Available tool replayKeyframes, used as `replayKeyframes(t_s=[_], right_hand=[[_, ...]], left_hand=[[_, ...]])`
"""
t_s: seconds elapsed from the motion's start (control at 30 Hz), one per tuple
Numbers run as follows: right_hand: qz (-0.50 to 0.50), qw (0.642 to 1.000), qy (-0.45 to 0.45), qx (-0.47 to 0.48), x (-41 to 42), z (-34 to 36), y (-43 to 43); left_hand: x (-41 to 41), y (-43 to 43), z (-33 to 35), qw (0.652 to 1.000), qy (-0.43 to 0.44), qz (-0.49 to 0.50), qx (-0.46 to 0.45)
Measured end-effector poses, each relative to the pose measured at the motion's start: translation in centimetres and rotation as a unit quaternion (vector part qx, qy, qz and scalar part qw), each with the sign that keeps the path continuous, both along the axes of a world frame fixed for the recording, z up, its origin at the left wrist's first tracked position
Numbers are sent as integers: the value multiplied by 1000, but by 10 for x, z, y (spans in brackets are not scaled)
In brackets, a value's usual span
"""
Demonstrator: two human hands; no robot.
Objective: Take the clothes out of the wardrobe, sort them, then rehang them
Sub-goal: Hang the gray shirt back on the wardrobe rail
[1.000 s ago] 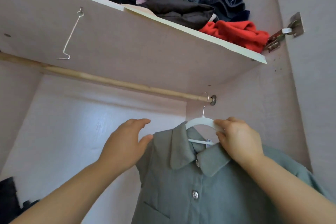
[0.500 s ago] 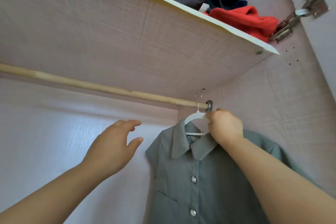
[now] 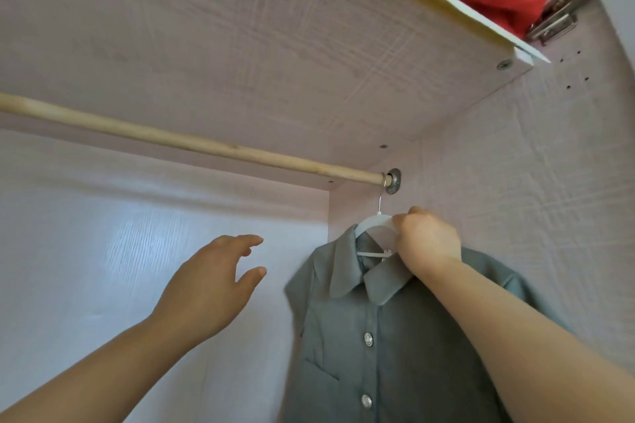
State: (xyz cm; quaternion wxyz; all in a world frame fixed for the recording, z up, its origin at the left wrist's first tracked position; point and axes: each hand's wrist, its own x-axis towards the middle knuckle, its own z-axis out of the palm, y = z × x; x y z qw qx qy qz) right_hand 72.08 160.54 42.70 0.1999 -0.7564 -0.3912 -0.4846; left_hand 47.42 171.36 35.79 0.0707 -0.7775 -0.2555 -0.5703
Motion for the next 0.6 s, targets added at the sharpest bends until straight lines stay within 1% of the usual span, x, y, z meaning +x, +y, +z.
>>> replayKeyframes(t_s=[0.1,0.17,0.27,0.33,0.43,0.5,0.6], right_hand=[[33,999,38,5,-4,-6,-4],[48,998,44,-4,-6,-13,-8],[43,999,-23,-8,-11,-35,-13],[58,996,-65,-7,-22,-55,-11],[113,990,-86,-4,-45,-96,-1],[149,985,-87,-21,-64,-128,8],[220,973,-41,-50,-103,-178,23]], left_hand=[[0,1,-8,1000,7,-11,-9],[-1,1,-13,1000,13,-13,-13],[-6,-1,-22,999,29,-15,-19],[-13,0,-33,998,49,-13,-28],[-27,3,-55,995,84,3,-44],[-40,7,-75,992,106,20,-63],[-67,12,-114,982,141,46,-118]])
